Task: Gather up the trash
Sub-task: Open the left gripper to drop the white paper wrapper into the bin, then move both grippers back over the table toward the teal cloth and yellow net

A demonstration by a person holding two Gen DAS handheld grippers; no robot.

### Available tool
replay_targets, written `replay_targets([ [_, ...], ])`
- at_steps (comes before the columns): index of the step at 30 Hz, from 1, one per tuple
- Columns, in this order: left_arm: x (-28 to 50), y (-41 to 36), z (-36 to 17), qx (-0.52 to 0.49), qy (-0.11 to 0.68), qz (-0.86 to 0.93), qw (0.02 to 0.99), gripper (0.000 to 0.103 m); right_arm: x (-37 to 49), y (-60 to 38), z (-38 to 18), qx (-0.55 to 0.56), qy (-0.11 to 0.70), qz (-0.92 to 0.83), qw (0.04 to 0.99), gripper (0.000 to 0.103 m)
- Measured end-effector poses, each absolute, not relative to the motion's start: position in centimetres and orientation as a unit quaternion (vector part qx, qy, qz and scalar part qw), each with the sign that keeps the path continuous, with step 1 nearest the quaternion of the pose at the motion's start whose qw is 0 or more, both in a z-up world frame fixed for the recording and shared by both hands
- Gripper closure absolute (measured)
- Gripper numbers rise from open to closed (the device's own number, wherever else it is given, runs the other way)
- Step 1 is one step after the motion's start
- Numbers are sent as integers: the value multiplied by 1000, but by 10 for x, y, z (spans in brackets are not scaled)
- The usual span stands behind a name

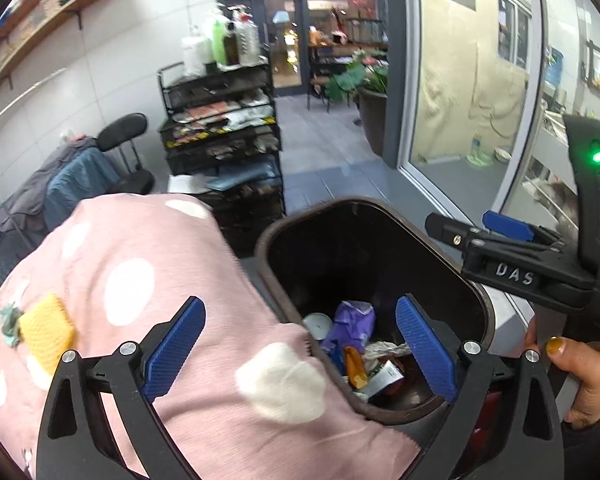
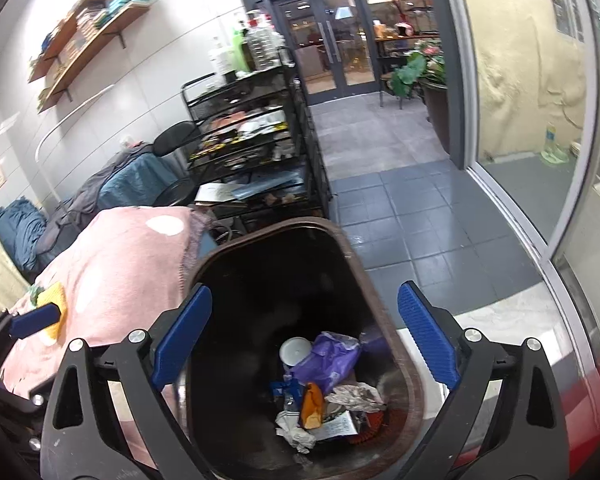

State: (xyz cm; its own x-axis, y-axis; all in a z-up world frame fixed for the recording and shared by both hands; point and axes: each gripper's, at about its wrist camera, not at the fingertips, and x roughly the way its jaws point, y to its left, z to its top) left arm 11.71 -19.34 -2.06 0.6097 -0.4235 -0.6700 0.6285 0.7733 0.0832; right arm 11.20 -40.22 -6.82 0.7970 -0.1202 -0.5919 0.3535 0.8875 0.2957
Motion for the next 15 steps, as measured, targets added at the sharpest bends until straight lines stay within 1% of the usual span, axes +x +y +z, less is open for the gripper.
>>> replay_targets([
  [8, 119, -145, -12, 138, 305, -243, 910, 6, 139, -354, -59, 172, 304, -62, 935, 8],
  [15, 133, -93, -14, 113, 316, -188, 923, 5, 165, -307, -54, 154, 318, 2, 935, 7],
])
